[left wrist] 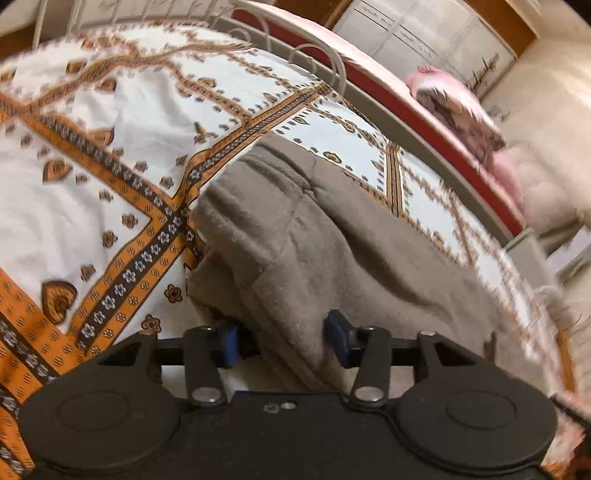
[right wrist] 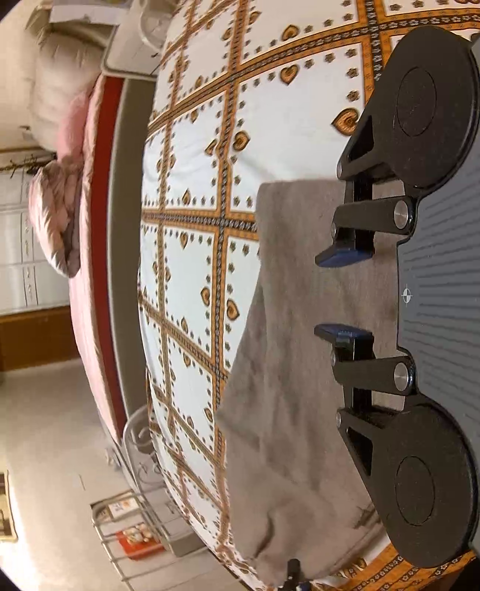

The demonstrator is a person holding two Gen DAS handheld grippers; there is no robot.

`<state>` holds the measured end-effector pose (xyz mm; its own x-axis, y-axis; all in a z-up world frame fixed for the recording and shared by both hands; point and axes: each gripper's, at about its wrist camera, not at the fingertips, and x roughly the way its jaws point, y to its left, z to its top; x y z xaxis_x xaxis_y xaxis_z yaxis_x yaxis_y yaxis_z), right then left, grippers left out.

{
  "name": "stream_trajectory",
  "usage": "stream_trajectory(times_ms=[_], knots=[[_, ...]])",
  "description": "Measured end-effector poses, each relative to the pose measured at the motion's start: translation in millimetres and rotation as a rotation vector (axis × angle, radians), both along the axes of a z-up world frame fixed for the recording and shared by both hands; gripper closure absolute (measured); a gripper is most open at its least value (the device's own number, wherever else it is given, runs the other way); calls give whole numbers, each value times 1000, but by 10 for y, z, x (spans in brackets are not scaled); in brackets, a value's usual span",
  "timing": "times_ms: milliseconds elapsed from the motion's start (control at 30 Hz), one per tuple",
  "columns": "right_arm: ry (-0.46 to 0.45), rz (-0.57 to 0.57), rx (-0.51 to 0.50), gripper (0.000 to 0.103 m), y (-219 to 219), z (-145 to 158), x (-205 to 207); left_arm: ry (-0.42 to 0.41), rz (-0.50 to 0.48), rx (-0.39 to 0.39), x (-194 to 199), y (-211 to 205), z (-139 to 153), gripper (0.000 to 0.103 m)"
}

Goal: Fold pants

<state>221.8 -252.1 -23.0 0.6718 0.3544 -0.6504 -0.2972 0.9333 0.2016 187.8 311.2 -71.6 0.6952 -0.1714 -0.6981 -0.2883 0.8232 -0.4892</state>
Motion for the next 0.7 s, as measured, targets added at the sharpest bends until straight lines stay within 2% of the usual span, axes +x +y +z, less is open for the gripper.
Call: stream_trajectory(times_ms=[67, 133, 233, 367, 533, 700], knots=[[20, -21, 27, 65, -89, -15, 9, -17, 2, -30, -9, 51, -34, 65], [30, -45, 49, 65, -170, -8, 15, -24, -9, 3, -3, 13, -3, 77], [26, -82, 78, 65, -287, 44, 20, -73, -21, 74, -49, -125, 195, 85], [27, -106, 103, 65, -378, 73, 31, -208, -57, 170, -198, -362, 564, 88], [28, -107, 108, 65, -419, 84, 41, -312, -170, 326, -167, -892, 866, 88], [18, -146, 128, 65, -598, 110, 25, -381, -290, 355, 74, -1520, 1013, 88]])
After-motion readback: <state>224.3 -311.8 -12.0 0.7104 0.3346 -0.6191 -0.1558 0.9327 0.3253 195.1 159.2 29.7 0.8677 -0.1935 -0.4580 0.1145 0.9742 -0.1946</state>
